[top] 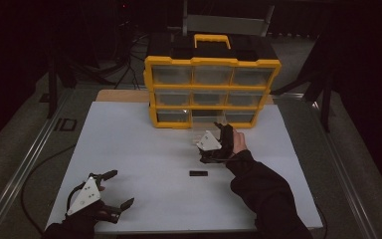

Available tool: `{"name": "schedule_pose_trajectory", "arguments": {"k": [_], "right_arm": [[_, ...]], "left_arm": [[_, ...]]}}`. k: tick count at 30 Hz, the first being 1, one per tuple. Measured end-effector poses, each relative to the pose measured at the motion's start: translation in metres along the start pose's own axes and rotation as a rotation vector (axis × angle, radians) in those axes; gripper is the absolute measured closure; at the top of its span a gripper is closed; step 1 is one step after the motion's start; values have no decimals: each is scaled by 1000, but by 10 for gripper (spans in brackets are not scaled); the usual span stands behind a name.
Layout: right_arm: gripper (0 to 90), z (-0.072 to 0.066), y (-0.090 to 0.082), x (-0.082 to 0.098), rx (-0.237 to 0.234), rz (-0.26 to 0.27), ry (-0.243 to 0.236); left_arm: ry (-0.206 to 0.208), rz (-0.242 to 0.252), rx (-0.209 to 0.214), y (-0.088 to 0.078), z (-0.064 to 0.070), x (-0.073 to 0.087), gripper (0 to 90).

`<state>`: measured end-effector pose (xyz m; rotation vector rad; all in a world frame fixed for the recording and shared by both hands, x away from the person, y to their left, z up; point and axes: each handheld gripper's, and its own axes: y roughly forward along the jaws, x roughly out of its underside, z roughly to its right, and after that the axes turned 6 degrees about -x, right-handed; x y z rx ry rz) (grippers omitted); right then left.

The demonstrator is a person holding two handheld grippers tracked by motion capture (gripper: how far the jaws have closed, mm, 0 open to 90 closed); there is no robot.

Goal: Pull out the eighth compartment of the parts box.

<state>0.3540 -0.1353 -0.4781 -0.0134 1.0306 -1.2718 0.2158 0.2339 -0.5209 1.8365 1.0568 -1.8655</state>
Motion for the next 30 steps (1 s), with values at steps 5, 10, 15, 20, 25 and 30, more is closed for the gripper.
{"name": "schedule_pose_trajectory", "arguments": {"k": [5,10,15,20,25,30], "right_arm": [[78,9,-8,6,-42,47,109],[78,12,-15,12,-74,66,167],[78,16,-25,20,-118,113,240],[78,17,-34,29,-158,145,295],[78,14,-40,38,-159,140,308],[79,10,-49,50,-168,154,336]], "left_arm": [[2,-1,0,0,0,0,0],[4,-2,-1,0,0,0,0],[4,-3,-1,0,0,0,0],[5,-3,0,0,0,0,0],[8,-4,-2,0,1,0,0],[7,-5,-2,1,0,0,0]]}}
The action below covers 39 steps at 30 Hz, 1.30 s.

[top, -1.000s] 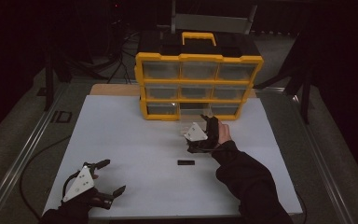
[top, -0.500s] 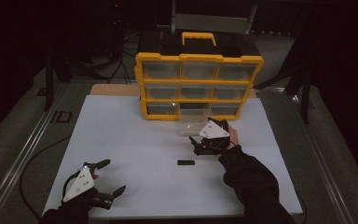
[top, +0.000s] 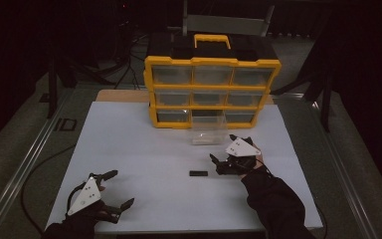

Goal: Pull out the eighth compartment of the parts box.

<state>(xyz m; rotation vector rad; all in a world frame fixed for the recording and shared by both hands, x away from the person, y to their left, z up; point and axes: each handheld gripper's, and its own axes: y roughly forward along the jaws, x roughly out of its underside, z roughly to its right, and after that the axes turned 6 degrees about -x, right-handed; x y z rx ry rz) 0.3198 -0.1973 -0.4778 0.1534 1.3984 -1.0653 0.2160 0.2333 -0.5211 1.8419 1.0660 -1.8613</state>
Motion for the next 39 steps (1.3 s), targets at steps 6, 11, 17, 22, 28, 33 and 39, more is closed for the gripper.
{"name": "schedule_pose_trajectory", "arguments": {"k": [6,11,17,22,28,33,39], "right_arm": [[78,3,-12,11,-10,14,39],[78,7,-27,24,-29,35,83],[78,6,-39,40,-36,51,97],[78,3,-45,53,-16,48,103],[78,2,-56,60,1,68,120],[78,2,-63,66,5,77,124],[78,1,-67,73,-4,86,132]], "left_arm": [[0,1,-1,0,0,0,0],[1,0,1,0,0,0,0],[1,1,2,0,0,0,0],[0,0,5,0,0,0,0],[1,0,5,1,0,0,0],[0,-1,6,1,0,0,0],[2,-2,6,1,0,0,0]]}}
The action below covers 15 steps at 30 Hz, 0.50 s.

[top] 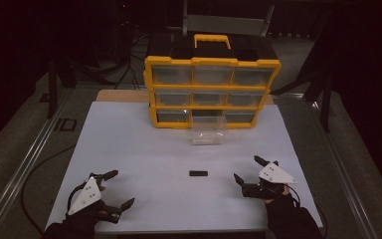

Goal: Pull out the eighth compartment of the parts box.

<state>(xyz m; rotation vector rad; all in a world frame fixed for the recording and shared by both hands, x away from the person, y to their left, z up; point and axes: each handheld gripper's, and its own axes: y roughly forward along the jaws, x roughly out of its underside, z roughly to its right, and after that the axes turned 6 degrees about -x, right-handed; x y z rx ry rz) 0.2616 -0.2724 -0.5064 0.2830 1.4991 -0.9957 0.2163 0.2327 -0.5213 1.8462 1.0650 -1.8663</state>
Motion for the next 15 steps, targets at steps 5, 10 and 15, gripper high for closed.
{"name": "schedule_pose_trajectory", "arguments": {"k": [5,10,15], "right_arm": [[78,0,-3,5,-10,7,10],[79,0,-2,6,-7,10,2],[79,0,1,6,-25,3,1]], "left_arm": [[-2,1,-1,0,0,0,0],[0,-3,0,0,0,0,0],[-2,-5,1,1,0,0,0]]}}
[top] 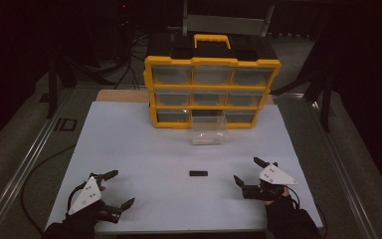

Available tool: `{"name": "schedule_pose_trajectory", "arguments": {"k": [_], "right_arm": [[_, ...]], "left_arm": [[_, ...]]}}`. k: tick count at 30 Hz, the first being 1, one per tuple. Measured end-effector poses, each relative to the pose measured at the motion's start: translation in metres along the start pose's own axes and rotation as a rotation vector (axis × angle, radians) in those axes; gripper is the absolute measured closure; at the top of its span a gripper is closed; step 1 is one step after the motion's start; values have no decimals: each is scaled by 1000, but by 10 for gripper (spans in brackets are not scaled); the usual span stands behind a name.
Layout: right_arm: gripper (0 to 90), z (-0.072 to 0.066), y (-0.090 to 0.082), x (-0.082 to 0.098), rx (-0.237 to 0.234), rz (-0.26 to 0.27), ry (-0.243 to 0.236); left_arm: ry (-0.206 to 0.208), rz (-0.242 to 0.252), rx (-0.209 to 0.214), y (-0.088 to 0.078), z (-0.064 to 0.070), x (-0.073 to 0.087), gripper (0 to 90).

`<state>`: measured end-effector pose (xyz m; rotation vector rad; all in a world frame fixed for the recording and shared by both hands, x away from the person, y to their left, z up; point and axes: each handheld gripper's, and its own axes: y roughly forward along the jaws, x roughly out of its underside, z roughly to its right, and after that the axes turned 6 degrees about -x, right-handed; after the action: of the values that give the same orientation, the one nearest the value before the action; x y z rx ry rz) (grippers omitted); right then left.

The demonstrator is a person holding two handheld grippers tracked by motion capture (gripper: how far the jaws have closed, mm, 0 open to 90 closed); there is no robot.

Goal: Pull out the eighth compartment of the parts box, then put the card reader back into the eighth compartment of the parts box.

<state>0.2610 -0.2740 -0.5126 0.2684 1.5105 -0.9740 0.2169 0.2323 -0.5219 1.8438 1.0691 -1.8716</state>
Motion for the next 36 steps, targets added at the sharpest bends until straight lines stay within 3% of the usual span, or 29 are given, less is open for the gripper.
{"name": "schedule_pose_trajectory", "arguments": {"k": [4,26,36], "right_arm": [[79,-1,2,0,-17,-5,2],[79,-4,2,-1,-9,-6,-20],[79,-5,1,-2,-10,1,-27]], "left_arm": [[0,0,1,0,0,0,0],[4,-27,-4,2,1,0,0],[-7,-33,27,5,5,-10,0]]}}
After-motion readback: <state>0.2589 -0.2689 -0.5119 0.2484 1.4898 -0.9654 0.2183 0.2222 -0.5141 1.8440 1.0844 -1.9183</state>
